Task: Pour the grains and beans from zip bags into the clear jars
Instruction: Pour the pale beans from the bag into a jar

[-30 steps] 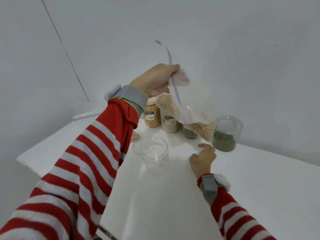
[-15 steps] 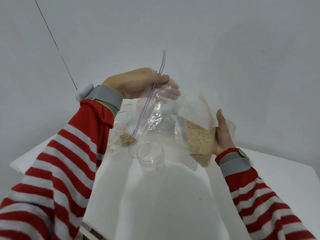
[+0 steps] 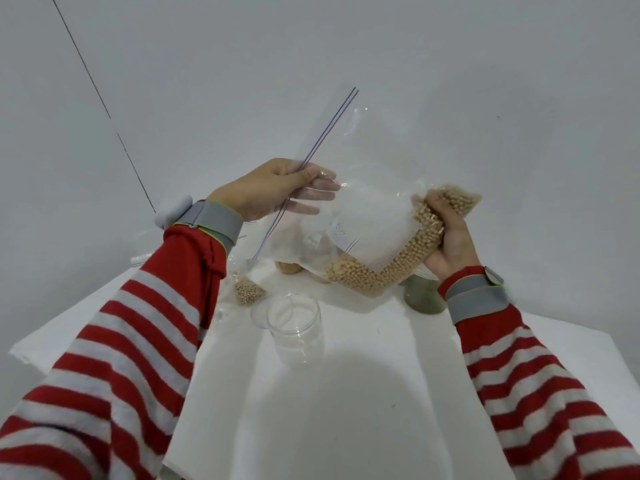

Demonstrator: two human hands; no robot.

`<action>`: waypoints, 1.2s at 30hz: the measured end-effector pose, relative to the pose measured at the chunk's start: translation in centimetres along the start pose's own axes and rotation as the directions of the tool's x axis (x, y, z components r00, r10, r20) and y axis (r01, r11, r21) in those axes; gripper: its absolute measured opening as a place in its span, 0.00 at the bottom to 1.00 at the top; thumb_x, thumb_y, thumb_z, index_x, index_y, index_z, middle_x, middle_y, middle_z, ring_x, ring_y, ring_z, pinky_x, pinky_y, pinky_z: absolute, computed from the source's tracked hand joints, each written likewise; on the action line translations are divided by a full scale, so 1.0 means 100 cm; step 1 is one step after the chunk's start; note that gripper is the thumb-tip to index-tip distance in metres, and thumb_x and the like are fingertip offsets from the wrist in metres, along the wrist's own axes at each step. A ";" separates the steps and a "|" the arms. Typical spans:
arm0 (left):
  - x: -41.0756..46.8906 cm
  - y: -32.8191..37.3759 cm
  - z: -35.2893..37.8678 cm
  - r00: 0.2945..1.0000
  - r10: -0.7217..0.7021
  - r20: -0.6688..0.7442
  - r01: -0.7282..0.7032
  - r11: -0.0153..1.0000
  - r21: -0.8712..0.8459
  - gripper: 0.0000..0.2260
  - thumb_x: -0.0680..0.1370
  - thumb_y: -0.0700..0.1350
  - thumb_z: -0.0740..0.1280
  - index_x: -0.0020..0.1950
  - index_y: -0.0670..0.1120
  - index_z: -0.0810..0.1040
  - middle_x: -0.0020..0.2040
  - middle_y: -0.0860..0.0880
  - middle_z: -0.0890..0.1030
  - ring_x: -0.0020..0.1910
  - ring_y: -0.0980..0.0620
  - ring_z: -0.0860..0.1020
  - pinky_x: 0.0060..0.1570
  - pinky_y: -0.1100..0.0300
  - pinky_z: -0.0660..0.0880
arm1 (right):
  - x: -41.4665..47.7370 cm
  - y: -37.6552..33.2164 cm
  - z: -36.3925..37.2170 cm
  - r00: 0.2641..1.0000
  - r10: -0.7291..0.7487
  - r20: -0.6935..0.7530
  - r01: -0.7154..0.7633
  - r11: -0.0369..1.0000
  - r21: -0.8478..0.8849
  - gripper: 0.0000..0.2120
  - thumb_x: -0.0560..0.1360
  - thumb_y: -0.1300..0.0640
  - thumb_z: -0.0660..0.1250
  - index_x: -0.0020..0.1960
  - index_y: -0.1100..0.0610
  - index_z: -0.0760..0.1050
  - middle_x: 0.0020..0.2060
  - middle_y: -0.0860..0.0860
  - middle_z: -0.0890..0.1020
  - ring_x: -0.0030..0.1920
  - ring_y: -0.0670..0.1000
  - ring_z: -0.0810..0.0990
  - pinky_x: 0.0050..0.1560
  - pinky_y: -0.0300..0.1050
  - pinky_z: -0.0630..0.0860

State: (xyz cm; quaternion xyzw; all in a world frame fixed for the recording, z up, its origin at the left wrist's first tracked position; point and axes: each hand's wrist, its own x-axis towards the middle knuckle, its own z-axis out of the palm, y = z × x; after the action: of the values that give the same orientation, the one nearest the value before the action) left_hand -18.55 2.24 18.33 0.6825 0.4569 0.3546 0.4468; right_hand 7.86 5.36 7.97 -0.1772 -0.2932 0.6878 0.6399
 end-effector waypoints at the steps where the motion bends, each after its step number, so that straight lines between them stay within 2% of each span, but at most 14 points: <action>1: 0.000 -0.002 -0.001 1.000 0.004 -0.007 -0.004 1.000 -0.002 0.14 0.84 0.45 0.55 0.64 0.42 0.76 0.61 0.44 0.81 0.62 0.49 0.79 0.58 0.48 0.78 | 0.002 -0.007 0.002 1.000 -0.029 0.012 0.029 0.999 -0.027 0.06 0.72 0.61 0.69 0.37 0.55 0.80 0.36 0.51 0.83 0.36 0.48 0.82 0.40 0.43 0.82; 3: -0.001 -0.006 -0.002 1.000 0.007 -0.029 -0.008 1.000 -0.030 0.13 0.85 0.44 0.55 0.62 0.42 0.76 0.61 0.43 0.81 0.62 0.49 0.79 0.59 0.48 0.78 | 0.009 -0.020 0.003 0.997 -0.079 0.026 0.082 0.988 -0.129 0.07 0.73 0.64 0.69 0.37 0.55 0.80 0.34 0.49 0.82 0.34 0.47 0.81 0.35 0.40 0.80; 5: -0.001 -0.010 -0.004 0.998 0.009 -0.057 -0.013 0.998 -0.062 0.13 0.85 0.43 0.55 0.60 0.43 0.77 0.62 0.42 0.80 0.62 0.49 0.79 0.59 0.47 0.77 | 0.013 -0.031 0.004 0.991 -0.126 0.051 0.135 0.944 -0.302 0.03 0.72 0.63 0.71 0.41 0.56 0.80 0.35 0.49 0.82 0.35 0.47 0.81 0.36 0.42 0.78; 8: -0.001 -0.016 -0.009 0.997 0.011 -0.078 -0.016 0.997 -0.070 0.12 0.85 0.43 0.55 0.60 0.42 0.76 0.62 0.42 0.80 0.62 0.49 0.79 0.60 0.47 0.77 | 0.013 -0.046 0.002 0.981 -0.163 0.101 0.191 0.806 -0.560 0.10 0.66 0.57 0.75 0.46 0.59 0.81 0.36 0.49 0.83 0.39 0.47 0.81 0.46 0.44 0.76; 10: -0.003 -0.019 -0.012 0.997 0.004 -0.078 -0.008 0.999 -0.051 0.12 0.85 0.44 0.55 0.60 0.42 0.76 0.61 0.44 0.81 0.62 0.49 0.79 0.61 0.47 0.77 | 0.010 -0.056 0.003 0.978 -0.168 0.124 0.206 0.694 -0.690 0.10 0.66 0.55 0.76 0.46 0.57 0.83 0.37 0.48 0.85 0.42 0.45 0.83 0.51 0.41 0.74; 12: -0.003 -0.022 -0.013 0.996 -0.003 -0.087 0.000 1.000 -0.030 0.13 0.85 0.44 0.55 0.61 0.42 0.76 0.62 0.44 0.81 0.62 0.50 0.79 0.62 0.47 0.76 | 0.008 -0.062 0.003 0.974 -0.159 0.160 0.224 0.589 -0.776 0.10 0.66 0.54 0.77 0.45 0.56 0.84 0.38 0.47 0.86 0.44 0.43 0.84 0.51 0.36 0.74; 14: -0.003 -0.025 -0.014 0.995 -0.002 -0.102 0.000 1.000 -0.018 0.13 0.85 0.44 0.55 0.61 0.42 0.76 0.62 0.44 0.81 0.62 0.50 0.79 0.63 0.48 0.75 | 0.009 -0.063 0.004 0.961 -0.203 0.185 0.267 0.525 -0.808 0.10 0.66 0.55 0.77 0.45 0.57 0.84 0.39 0.47 0.86 0.46 0.43 0.84 0.50 0.31 0.75; 17: -0.004 -0.030 -0.015 0.990 0.011 -0.142 -0.002 0.998 0.059 0.12 0.85 0.45 0.56 0.60 0.44 0.78 0.61 0.46 0.81 0.61 0.52 0.80 0.62 0.51 0.76 | 0.011 -0.063 0.011 0.940 -0.273 0.207 0.319 0.480 -0.817 0.05 0.69 0.58 0.77 0.44 0.56 0.83 0.41 0.49 0.85 0.45 0.42 0.83 0.51 0.33 0.76; 22: 0.002 -0.034 -0.011 0.971 0.049 -0.236 -0.010 0.987 0.163 0.12 0.84 0.45 0.59 0.59 0.44 0.80 0.54 0.49 0.84 0.55 0.54 0.82 0.59 0.53 0.77 | 0.014 -0.067 0.028 0.902 -0.262 0.344 0.422 0.360 -0.832 0.03 0.72 0.57 0.75 0.43 0.55 0.81 0.39 0.49 0.86 0.46 0.46 0.84 0.59 0.44 0.78; 26: 0.011 -0.021 0.018 0.978 0.109 -0.177 -0.074 0.979 0.190 0.11 0.83 0.44 0.60 0.58 0.42 0.80 0.56 0.48 0.84 0.56 0.54 0.81 0.61 0.54 0.76 | 0.019 -0.056 0.053 0.873 -0.247 0.420 0.463 0.151 -0.874 0.07 0.66 0.41 0.73 0.40 0.42 0.82 0.40 0.40 0.85 0.49 0.41 0.83 0.68 0.58 0.69; 30: 0.025 -0.016 0.048 0.985 0.149 -0.089 -0.129 0.973 0.194 0.06 0.82 0.40 0.62 0.56 0.41 0.77 0.54 0.46 0.81 0.56 0.52 0.80 0.63 0.45 0.74 | 0.018 -0.043 0.076 0.848 -0.242 0.472 0.482 -0.018 -0.876 0.04 0.67 0.43 0.71 0.34 0.38 0.79 0.34 0.30 0.81 0.48 0.35 0.80 0.69 0.58 0.64; 33: 0.030 -0.015 0.062 0.989 0.136 -0.063 -0.126 0.982 0.137 0.11 0.81 0.40 0.64 0.61 0.35 0.73 0.59 0.39 0.81 0.61 0.45 0.78 0.63 0.41 0.74 | 0.016 -0.042 0.081 0.843 -0.248 0.478 0.478 -0.063 -0.876 0.05 0.67 0.41 0.72 0.33 0.36 0.78 0.34 0.32 0.81 0.49 0.40 0.81 0.68 0.59 0.64; 35: 0.032 -0.014 0.067 0.986 0.141 -0.091 -0.131 0.985 0.111 0.14 0.81 0.40 0.65 0.62 0.33 0.71 0.57 0.37 0.81 0.60 0.42 0.79 0.62 0.41 0.74 | 0.011 -0.043 0.083 0.843 -0.255 0.474 0.488 -0.007 -0.873 0.02 0.63 0.36 0.70 0.34 0.31 0.78 0.36 0.30 0.81 0.49 0.41 0.81 0.66 0.59 0.68; 36: 0.034 -0.014 0.068 0.979 0.163 -0.124 -0.150 0.983 0.105 0.12 0.80 0.39 0.65 0.59 0.33 0.72 0.54 0.37 0.82 0.56 0.42 0.81 0.61 0.40 0.75 | 0.010 -0.043 0.081 0.834 -0.282 0.474 0.503 0.040 -0.863 0.03 0.62 0.35 0.70 0.35 0.30 0.78 0.38 0.31 0.82 0.50 0.42 0.81 0.64 0.59 0.69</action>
State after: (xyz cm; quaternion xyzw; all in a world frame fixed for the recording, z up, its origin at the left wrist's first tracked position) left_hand -11.77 3.72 14.91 0.7118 0.4469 0.4110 0.3532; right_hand 6.04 4.97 17.02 -0.3938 -0.7519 0.1456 0.5083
